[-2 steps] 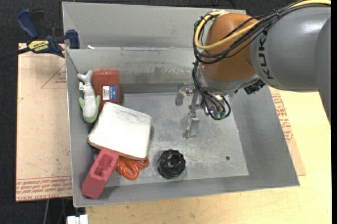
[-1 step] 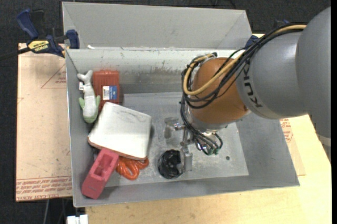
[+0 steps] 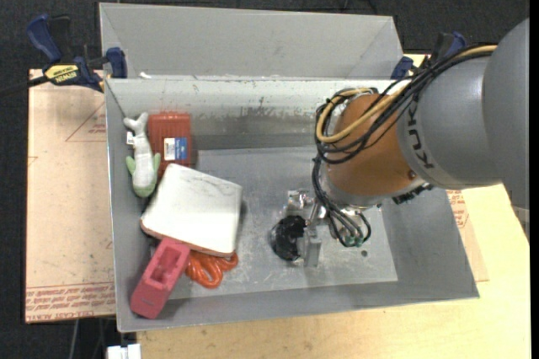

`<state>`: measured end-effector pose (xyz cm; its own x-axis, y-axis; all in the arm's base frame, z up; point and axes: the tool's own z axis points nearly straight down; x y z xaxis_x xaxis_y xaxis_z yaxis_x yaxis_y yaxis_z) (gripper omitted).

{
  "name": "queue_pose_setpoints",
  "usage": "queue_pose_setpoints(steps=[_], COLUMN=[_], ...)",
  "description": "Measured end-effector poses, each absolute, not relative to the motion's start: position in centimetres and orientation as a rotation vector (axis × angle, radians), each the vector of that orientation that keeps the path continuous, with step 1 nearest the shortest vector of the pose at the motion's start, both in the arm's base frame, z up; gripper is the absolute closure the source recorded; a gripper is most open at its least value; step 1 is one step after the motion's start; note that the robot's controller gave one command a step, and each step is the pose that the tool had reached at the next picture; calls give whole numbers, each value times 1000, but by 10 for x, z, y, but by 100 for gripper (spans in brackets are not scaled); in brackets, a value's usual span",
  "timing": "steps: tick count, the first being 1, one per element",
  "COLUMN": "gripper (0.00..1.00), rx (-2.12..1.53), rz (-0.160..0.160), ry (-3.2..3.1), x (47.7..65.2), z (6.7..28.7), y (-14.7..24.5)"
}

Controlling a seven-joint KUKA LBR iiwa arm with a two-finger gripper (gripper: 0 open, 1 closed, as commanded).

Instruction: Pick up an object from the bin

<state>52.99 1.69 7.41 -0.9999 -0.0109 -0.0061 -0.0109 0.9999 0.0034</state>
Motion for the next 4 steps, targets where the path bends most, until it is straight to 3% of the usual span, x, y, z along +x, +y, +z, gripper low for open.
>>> queue_pose_setpoints(steps=[1,3,4], gripper=[100,100,100], rx=[-17,-84,31], rz=[6,6,12], ry=[3136,3137,3135], x=[530,536,553], z=[74,219,78], y=[17,19,-5])
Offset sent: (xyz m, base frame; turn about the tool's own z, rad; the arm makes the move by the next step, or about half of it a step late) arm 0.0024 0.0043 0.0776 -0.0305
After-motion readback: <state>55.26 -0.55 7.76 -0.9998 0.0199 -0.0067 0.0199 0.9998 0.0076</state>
